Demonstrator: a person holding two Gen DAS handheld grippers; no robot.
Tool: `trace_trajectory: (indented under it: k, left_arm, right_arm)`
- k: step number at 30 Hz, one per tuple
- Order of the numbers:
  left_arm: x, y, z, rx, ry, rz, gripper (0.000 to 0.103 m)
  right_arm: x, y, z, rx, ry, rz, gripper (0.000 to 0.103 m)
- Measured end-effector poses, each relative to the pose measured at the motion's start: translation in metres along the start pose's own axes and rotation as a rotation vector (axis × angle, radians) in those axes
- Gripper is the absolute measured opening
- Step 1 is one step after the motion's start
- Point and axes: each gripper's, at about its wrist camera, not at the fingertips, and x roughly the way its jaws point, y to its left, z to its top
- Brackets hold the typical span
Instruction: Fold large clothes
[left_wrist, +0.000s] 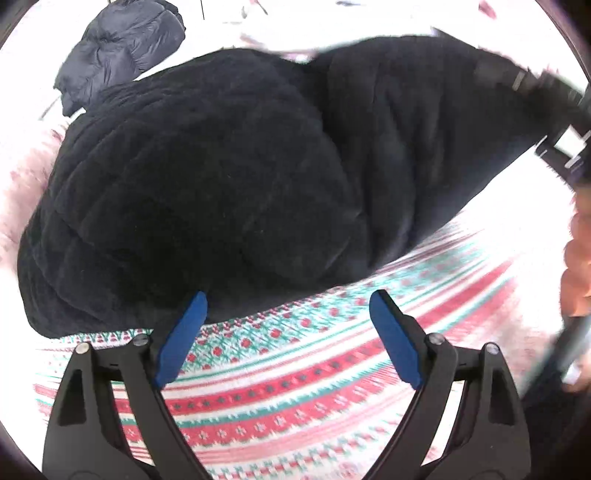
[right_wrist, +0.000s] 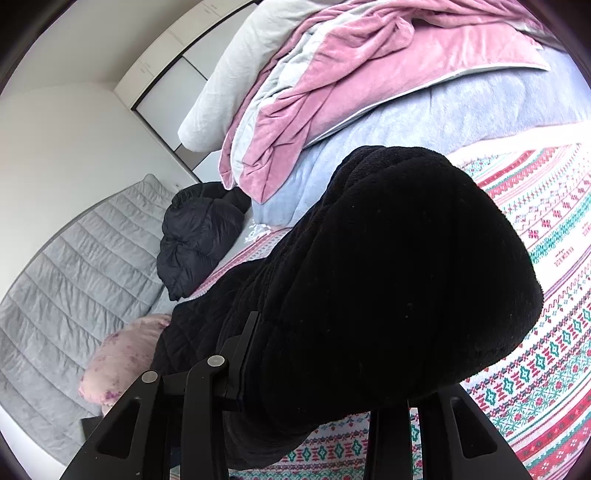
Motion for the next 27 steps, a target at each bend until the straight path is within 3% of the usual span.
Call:
trace_trajectory:
  k: [5, 9, 13, 19, 22, 24, 27]
  left_arm:
    - [-0.044, 0.053, 0.007, -0.131, -0.116, -0.032, 0.09]
    - [-0.029, 0.12, 0.0, -0.334, -0.035, -0.078, 0.089]
    - [-0.017, 0.173, -0.01, -0.47, -0.026, -0.13, 0.08]
    - [-0.011, 0.197, -0.016, -0.498, 0.013, -0.208, 0.069]
    - [-0.034, 0.216, -0.014, -0.588, -0.047, -0.316, 0.069]
    - [-0.049, 0.23, -0.009, -0.599, -0.107, -0.326, 0.069]
    - [-0.057, 0.25, -0.007, -0.622, -0.133, -0.312, 0.069]
  right_arm:
    - [0.002, 0.002, -0.003, -0.02, 0.0, -0.038, 0.036]
    - [0.004, 0.006, -0.007, -0.065, -0.008, -0.1, 0.036]
    - [0.005, -0.002, -0.011, -0.032, 0.0, -0.121, 0.035]
    - [0.004, 0.002, -0.017, -0.068, -0.016, -0.185, 0.035]
    - [0.004, 0.004, -0.022, -0.086, -0.036, -0.228, 0.034]
    - [0.006, 0.006, -0.026, -0.11, -0.042, -0.271, 0.034]
    - [0.01, 0.018, -0.026, -0.202, -0.047, -0.354, 0.032]
